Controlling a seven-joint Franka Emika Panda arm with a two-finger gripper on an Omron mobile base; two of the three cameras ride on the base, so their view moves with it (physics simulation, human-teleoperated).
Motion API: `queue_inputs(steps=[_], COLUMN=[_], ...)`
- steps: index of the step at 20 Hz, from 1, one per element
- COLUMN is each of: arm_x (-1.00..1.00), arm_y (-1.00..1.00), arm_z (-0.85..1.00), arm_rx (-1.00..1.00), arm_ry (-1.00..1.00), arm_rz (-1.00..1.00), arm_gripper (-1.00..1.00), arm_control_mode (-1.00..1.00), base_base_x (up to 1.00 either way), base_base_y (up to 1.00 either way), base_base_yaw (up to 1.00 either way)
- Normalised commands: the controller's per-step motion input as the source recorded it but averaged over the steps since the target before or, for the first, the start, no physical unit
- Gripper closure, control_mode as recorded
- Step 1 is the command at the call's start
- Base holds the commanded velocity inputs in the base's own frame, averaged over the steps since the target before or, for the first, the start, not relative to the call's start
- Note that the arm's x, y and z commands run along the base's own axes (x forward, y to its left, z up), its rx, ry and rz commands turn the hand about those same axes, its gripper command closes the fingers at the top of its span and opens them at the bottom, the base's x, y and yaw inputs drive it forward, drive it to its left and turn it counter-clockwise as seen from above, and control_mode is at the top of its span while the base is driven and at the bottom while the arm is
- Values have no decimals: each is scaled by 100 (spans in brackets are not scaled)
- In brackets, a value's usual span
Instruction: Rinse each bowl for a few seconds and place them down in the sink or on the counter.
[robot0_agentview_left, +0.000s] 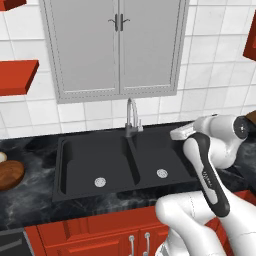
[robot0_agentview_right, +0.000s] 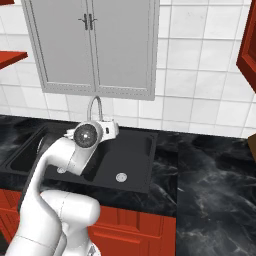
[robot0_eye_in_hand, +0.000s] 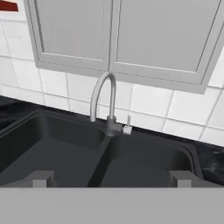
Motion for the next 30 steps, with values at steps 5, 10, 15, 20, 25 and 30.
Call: queue_inputs(steps=[5, 10, 15, 20, 25, 30], arm_x=[29, 25, 29, 39, 38, 35], arm_y=[-7, -4, 0, 0, 2, 1], arm_z=[-30, -27, -25, -16, -23, -21], arm_rx=[0, 0, 0, 3, 8, 8], arm_ry=[-9, -9, -8, -2, 0, -1], arm_rz=[5, 6, 4, 2, 5, 7], arm_gripper=[-100, -100, -100, -100, -100, -100], arm_control_mode=[-100, -100, -100, -100, -100, -100], base_base_x=[0, 0, 0, 0, 0, 0], base_base_y=[0, 0, 0, 0, 0, 0], base_base_yaw=[0, 0, 0, 0, 0, 0])
